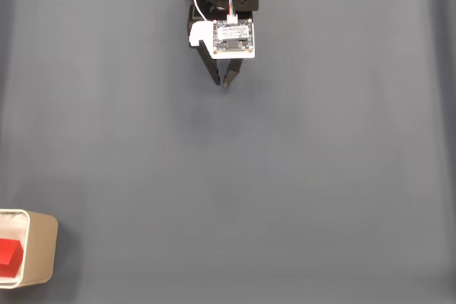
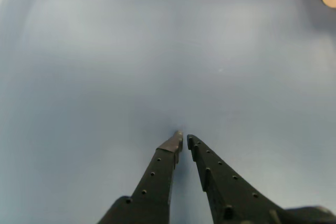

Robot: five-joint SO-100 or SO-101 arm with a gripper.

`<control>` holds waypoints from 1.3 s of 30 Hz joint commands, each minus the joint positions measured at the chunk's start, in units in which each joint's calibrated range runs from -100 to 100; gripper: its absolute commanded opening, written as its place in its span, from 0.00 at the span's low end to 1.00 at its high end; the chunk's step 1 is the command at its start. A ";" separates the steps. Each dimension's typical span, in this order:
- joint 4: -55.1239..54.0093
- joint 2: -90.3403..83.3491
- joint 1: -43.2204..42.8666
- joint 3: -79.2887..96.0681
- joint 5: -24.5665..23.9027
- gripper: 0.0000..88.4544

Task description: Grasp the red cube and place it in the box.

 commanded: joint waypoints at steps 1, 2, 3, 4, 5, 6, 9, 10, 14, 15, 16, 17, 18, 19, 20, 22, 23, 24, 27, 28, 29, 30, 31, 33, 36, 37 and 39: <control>4.48 -1.13 0.05 0.45 -0.29 0.00; 5.30 -1.13 0.19 0.45 -0.29 0.00; 5.95 -1.13 0.40 0.45 -0.20 0.00; 6.61 -1.13 0.47 0.45 -0.10 0.00; 7.18 -1.13 0.54 0.45 -0.05 0.00; 7.59 -1.13 0.62 0.45 -0.05 0.00; 8.90 -1.13 0.62 0.45 0.00 0.00; 9.31 -1.13 0.62 0.45 0.00 0.00; 11.77 -1.13 0.62 0.45 0.98 0.00; 12.10 -1.13 0.62 0.45 1.17 0.00; 12.34 -1.13 0.62 0.45 1.37 0.00; 12.67 -1.13 0.62 0.45 1.42 0.00; 13.16 -1.13 0.62 0.45 1.56 0.00; 13.74 -1.13 0.62 0.45 1.71 0.00; 14.23 -1.13 0.62 0.45 1.81 0.00; 14.48 -1.13 0.47 0.45 1.51 0.00; 14.48 -1.13 0.40 0.45 1.42 0.00; 14.48 -1.13 0.33 0.45 1.37 0.00; 14.64 -1.13 0.26 0.45 0.83 0.00; 14.80 -1.13 0.26 0.45 0.39 0.00; 14.80 -1.13 0.33 0.45 0.39 0.00; 14.80 -1.13 0.33 0.45 0.39 0.00; 14.80 -1.13 0.33 0.45 0.39 0.00; 14.80 -1.13 0.33 0.45 0.39 0.00; 14.80 -1.13 0.33 0.45 0.39 0.00; 14.80 -1.13 0.33 0.45 0.39 0.00; 14.80 -1.13 0.33 0.45 0.39 0.00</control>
